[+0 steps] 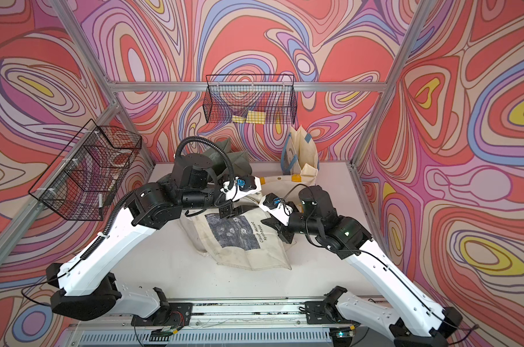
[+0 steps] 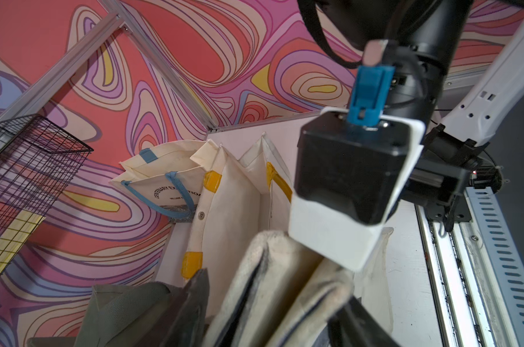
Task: Put away the canvas bag
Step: Press the canvas bag at the center of the board.
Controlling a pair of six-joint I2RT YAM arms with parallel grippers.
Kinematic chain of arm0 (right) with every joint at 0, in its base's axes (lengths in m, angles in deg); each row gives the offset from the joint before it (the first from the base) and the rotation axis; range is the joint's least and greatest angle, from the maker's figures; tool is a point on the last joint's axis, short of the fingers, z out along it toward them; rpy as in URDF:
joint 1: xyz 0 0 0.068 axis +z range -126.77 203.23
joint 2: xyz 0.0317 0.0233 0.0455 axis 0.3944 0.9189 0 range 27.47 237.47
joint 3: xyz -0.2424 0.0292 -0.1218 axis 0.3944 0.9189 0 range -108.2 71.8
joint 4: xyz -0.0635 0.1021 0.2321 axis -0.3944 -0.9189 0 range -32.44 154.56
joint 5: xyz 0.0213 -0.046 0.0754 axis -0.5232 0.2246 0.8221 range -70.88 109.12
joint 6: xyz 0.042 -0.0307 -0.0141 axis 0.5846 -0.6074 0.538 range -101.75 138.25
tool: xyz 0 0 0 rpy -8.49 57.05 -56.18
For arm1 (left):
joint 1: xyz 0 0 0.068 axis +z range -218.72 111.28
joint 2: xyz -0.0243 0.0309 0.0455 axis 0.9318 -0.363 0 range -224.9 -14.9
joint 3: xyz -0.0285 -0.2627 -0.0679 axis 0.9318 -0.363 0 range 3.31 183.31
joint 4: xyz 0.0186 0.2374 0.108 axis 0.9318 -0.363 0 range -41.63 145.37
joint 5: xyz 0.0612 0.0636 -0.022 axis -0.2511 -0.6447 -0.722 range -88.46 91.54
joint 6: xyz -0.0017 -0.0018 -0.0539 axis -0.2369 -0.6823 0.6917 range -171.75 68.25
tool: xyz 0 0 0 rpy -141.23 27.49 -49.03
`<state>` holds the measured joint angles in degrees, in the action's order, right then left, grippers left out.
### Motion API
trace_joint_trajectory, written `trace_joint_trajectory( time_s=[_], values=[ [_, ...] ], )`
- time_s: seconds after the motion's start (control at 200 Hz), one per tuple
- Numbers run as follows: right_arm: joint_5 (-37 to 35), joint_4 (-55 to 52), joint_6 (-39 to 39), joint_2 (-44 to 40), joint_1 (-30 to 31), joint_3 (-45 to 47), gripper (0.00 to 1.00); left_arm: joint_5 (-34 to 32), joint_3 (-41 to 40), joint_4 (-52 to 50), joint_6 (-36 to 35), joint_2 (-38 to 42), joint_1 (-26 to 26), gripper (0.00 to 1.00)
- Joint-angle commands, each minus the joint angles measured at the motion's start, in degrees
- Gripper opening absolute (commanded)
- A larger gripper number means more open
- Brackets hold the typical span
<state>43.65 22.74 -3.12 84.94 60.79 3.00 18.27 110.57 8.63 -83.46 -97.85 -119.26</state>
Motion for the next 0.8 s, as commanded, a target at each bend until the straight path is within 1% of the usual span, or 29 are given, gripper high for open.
trace_joint_trajectory(
  time_s=[0.0, 0.08, 0.125, 0.215, 0.26, 0.336, 0.401, 0.476, 0.546, 0.666, 0.796],
  values=[
    [1.42, 5.07, -1.46, -1.11, 0.06, -1.69, 0.0, 3.22, 2.16, -2.56, -1.05, -1.24, -0.07, 0.28],
    [0.89, 5.8, -1.1, -1.81, 0.06, -1.28, 0.0, 2.85, 2.18, -1.94, -1.89, -1.01, -0.06, 0.0],
    [0.33, 5.81, -0.64, -2.16, 0.03, -0.71, 0.03, 2.42, 2.11, -1.25, -2.24, -0.58, -0.06, 0.0],
    [-1.1, 5.72, 2.17, -2.67, 0.06, 0.93, 0.2, 2.67, 1.9, 0.57, -2.95, 0.71, 0.25, 0.0],
    [-0.67, 5.7, 3.62, -2.84, 0.01, 1.9, 0.27, 4.14, 2.1, 1.35, -2.93, 1.33, 0.83, 0.0],
    [0.24, 6.48, 6.09, -3.48, 0.06, 3.95, 0.34, 8.54, 3.31, 1.55, -2.43, 2.13, 2.46, 0.0],
    [0.17, 8.96, 8.35, -4.93, 0.06, 7.07, 0.37, 12.63, 3.87, 2.36, -1.48, 2.97, 4.11, 0.0],
    [0.68, 13.85, 11.85, -7.14, 0.06, 11.75, 0.4, 14.71, 3.98, 3.53, -0.83, 3.88, 5.26, 0.0],
    [0.28, 16.74, 14.48, -8.81, 0.06, 14.95, 0.43, 15.24, 4.18, 3.71, -0.91, 4.58, 5.95, 0.0],
    [-1.3, 18.91, 16.98, -11.34, 0.06, 19.31, 0.45, 16.88, 4.36, 4.41, -1.02, 5.64, 7.2, 0.0],
    [-1.91, 19.23, 18.76, -12.97, 0.05, 22.0, 0.45, 15.38, 5.31, 4.29, -1.86, 6.13, 8.24, 0.0]
  ],
)
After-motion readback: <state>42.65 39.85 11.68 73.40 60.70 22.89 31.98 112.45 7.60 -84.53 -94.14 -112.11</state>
